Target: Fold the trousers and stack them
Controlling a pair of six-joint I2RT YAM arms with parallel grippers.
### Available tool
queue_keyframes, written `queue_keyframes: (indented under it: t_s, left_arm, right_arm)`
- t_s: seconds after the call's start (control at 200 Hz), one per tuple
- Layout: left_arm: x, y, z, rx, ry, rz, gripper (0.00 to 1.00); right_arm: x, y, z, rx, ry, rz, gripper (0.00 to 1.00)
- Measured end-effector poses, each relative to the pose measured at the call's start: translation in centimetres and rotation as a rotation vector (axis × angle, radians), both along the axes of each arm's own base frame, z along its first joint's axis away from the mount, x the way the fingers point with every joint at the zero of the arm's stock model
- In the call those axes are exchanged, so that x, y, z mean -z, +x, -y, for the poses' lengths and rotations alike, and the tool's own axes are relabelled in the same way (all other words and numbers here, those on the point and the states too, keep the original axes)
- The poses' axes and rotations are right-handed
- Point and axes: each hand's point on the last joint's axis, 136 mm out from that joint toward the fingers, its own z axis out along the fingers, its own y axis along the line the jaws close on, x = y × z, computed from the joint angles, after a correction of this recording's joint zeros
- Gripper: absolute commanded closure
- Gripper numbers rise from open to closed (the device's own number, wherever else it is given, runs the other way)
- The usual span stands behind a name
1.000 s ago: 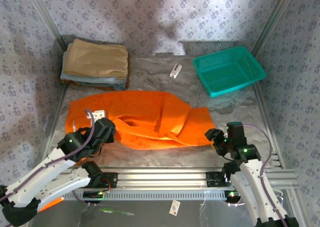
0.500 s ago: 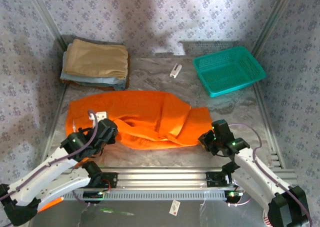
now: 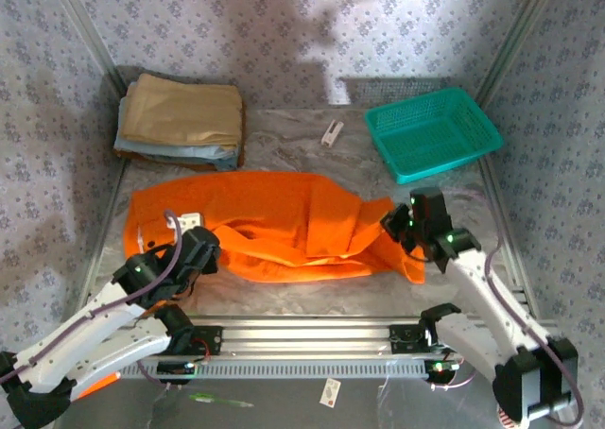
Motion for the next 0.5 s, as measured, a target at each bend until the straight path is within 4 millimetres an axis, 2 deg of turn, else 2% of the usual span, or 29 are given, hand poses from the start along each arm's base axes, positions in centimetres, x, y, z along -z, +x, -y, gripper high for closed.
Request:
queue_keyframes:
  t_s: [0.19, 0.24, 0.3, 0.375, 0.45, 0.505]
  left_arm:
    - [0.3, 0.2, 0.5, 0.002, -0.016, -0.003, 1.00]
    - [0.4, 0.2, 0.6, 0.002, -0.020, -0.006, 1.00]
    - [0.5, 0.1, 0.7, 0.005, -0.023, -0.015, 1.00]
    - [0.6, 0.0, 0.8, 0.009, -0.028, -0.022, 1.00]
    - [0.6, 0.0, 0.9, 0.011, -0.031, -0.022, 1.00]
    - [0.6, 0.1, 1.0, 0.012, -0.033, -0.021, 1.00]
  right_arm:
    - [-5.4, 10.7, -3.3, -0.096, -0.049, 0.067, 1.00]
    - [-6.8, 13.0, -4.1, -0.117, -0.053, 0.104, 1.00]
    - [-8.2, 14.5, -4.7, -0.131, -0.058, 0.141, 1.00]
    - [-9.1, 15.0, -4.8, -0.134, -0.063, 0.165, 1.00]
    - [-8.8, 14.8, -4.5, -0.139, -0.074, 0.151, 0.64]
    - [-7.9, 14.7, -3.8, -0.141, -0.093, 0.119, 0.53]
